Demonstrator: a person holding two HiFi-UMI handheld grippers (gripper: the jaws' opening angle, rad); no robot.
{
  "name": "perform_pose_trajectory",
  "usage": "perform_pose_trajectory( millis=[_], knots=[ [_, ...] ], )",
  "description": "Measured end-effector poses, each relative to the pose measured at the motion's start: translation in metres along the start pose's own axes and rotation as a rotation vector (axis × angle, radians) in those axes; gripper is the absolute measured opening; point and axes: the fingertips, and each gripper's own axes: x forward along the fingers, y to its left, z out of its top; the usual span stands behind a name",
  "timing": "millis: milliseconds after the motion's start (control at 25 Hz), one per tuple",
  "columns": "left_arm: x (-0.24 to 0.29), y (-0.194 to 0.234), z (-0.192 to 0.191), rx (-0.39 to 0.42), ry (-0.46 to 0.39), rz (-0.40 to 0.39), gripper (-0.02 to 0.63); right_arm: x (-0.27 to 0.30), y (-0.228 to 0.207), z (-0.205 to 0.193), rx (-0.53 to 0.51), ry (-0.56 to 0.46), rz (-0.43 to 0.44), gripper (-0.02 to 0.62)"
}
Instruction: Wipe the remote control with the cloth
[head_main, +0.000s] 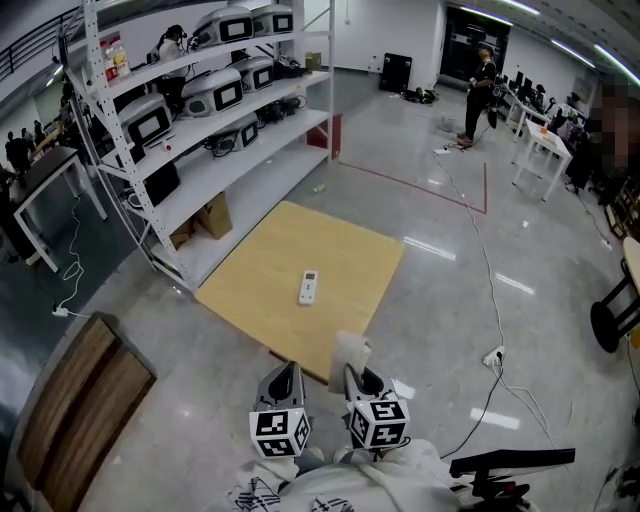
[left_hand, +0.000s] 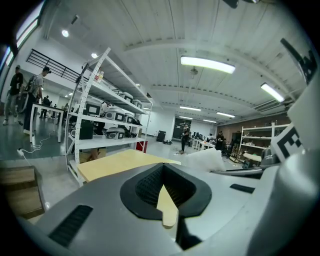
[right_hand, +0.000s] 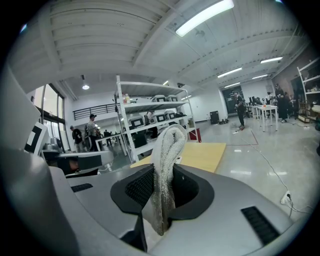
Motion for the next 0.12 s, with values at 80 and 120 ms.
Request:
perform_pose_trajectory(
  millis=[80, 120],
  knots=[
    [-0.0002, 0.0005, 0.0011, -0.001, 0.002, 0.003, 0.003, 0.0, -0.0004, 0.001, -0.001, 0.004, 0.0, 0.089],
    [-0.0003, 0.0008, 0.0016, -0.001, 0.003, 0.004, 0.003, 0.0001, -0.0006, 0.0015, -0.001, 0.005, 0.0, 0.089]
  ],
)
